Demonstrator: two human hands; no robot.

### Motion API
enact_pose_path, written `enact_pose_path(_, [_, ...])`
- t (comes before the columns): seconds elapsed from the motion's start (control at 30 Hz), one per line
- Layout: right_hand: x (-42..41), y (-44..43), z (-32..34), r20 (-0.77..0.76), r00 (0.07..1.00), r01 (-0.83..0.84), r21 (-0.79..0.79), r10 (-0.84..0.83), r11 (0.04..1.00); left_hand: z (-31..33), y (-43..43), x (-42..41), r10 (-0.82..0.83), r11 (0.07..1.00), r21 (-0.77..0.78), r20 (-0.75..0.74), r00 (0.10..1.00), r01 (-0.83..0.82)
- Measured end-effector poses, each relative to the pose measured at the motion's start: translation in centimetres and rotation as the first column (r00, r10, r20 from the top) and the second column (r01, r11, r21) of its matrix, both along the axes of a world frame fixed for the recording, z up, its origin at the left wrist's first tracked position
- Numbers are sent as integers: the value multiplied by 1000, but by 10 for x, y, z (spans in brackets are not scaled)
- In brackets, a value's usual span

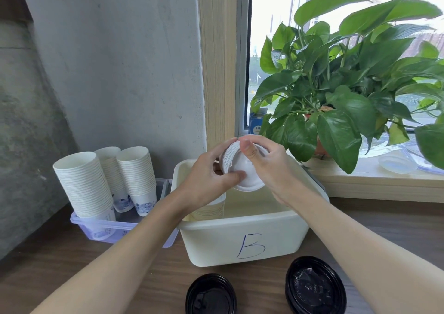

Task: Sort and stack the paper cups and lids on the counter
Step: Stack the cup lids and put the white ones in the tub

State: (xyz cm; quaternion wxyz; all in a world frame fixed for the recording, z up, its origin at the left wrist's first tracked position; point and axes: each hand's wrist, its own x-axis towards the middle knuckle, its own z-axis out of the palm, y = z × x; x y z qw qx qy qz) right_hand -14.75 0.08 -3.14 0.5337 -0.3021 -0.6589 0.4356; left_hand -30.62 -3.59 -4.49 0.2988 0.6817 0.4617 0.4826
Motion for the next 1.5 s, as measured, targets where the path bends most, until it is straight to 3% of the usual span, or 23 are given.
enact_pose_path(0.2, [15, -5, 5, 109, 986, -110, -128, 124, 986, 7, -5, 4, 11, 1000, 29, -26, 1000, -11])
enact_pose_path(0.33, [19, -10, 7, 173, 981, -60, -166, 89, 984, 8, -3, 3, 37, 998, -48, -30, 999, -39])
enact_pose_path(0.4, [20, -10, 7, 215, 974, -20, -204, 65, 979, 8, -3, -4, 54, 992, -99, -169, 984, -71])
enact_pose_path(0.5, [25, -5, 5, 222, 971, -7, -362, 93, 932, 13, -10, -19, 149, 983, -43, -400, 905, -181])
enact_pose_path(0.6, [28, 5, -2, 271, 951, 13, -509, 146, 861, 14, -19, -31, 231, 962, 51, -680, 696, -269])
enact_pose_path(0.63, [27, 9, -5, 288, 946, 32, -546, 151, 837, 12, -23, -32, 202, 963, 23, -724, 659, -270])
enact_pose_path(0.77, [19, 25, -11, 314, 940, 118, -665, 133, 738, 2, -27, -32, 134, 957, -83, -721, 680, -276])
enact_pose_path(0.93, [3, 38, -20, 390, 909, 180, -691, 150, 700, 0, -23, -32, 110, 963, -72, -773, 625, -259])
enact_pose_path(1.07, [2, 42, -26, 443, 871, 198, -713, 213, 672, -3, -22, -33, 114, 968, -58, -767, 631, -245])
enact_pose_path(1.27, [4, 41, -28, 519, 822, 174, -621, 234, 764, -2, -24, -33, 114, 967, -57, -770, 628, -246])
enact_pose_path(1.37, [5, 37, -30, 591, 750, 128, -569, 296, 812, -2, -24, -33, 110, 969, -59, -771, 628, -242])
enact_pose_path(1.5, [5, 35, -31, 697, 682, 150, -429, 221, 891, -3, -24, -34, 101, 969, -65, -775, 624, -238])
